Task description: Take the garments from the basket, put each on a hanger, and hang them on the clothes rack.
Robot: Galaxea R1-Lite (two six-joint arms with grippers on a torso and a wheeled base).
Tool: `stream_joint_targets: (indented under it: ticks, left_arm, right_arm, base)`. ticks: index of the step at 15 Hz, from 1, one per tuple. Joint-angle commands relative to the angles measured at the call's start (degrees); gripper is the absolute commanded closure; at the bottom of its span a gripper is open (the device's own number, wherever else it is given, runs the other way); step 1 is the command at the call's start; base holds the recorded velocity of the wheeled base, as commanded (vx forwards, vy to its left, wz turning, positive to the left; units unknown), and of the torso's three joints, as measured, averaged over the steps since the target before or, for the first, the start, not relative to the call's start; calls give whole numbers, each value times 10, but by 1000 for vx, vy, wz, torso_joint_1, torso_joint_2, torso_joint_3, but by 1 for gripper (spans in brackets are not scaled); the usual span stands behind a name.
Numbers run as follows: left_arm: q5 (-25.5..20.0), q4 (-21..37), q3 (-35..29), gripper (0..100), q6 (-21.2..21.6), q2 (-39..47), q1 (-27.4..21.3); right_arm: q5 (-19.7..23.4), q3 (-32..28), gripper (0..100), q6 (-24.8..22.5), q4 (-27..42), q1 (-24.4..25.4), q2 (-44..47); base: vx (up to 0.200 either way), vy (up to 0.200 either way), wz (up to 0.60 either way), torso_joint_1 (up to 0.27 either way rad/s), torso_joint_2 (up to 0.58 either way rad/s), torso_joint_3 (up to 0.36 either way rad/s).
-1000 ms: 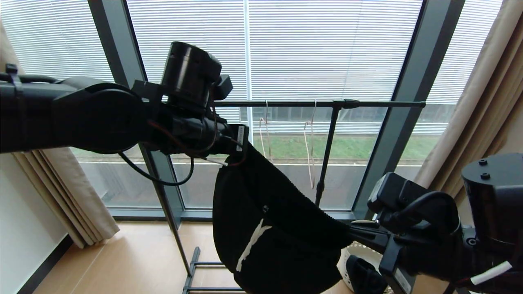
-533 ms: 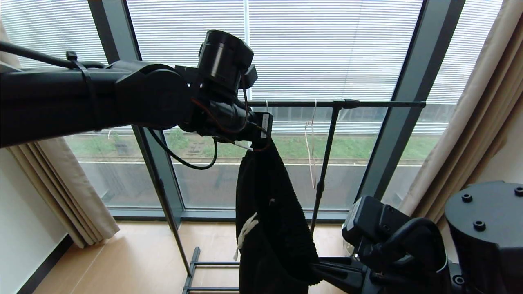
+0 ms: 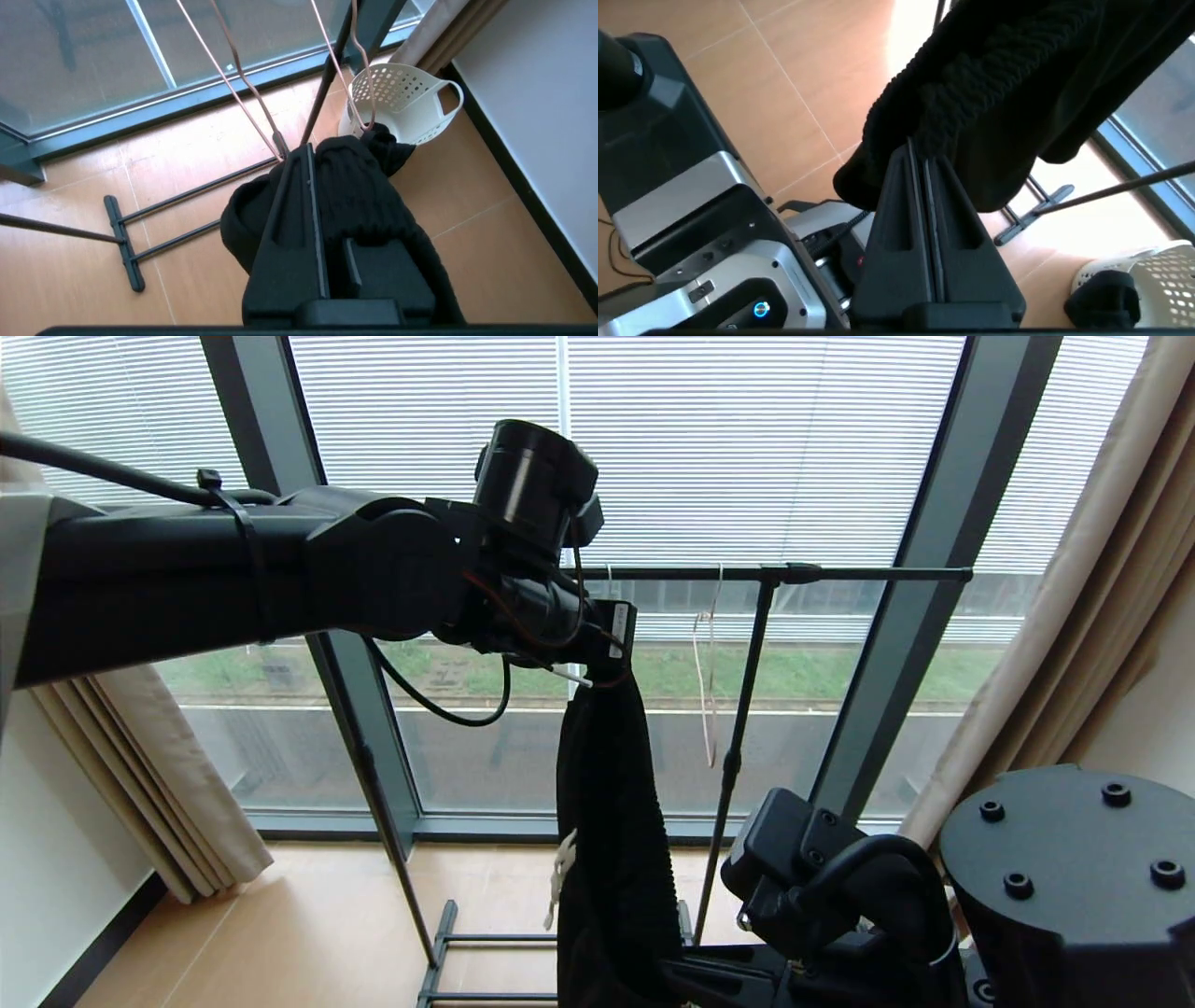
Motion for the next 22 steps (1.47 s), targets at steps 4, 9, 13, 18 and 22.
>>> stream_joint_targets:
  ticks: [4,9,13,18,22]
  left_arm:
    - [1,0,-16,100,0,7,-7]
    - [1,10,-17,100,0,5,-10]
    - [3,93,-14,100,29,-34,-5]
    - [12,158,10,100,31,-75,9]
    - [11,193,109,100,37,-147,8]
  right_arm:
    - [-2,-12,100,52,-63,7,19]
    - [-7,4,100,45,-50,7,19]
    - [-35,30,100,-74,22,-59,16]
    - [-120,14,100,-71,19,-157,43]
    - [-156,-54,100,-28,22,-203,70]
  base:
    - [0,0,0,0,0,0]
    - [0,0,0,0,0,0]
    - [0,0,0,0,0,0]
    - [0,0,0,0,0,0]
    - [0,0,0,0,0,0]
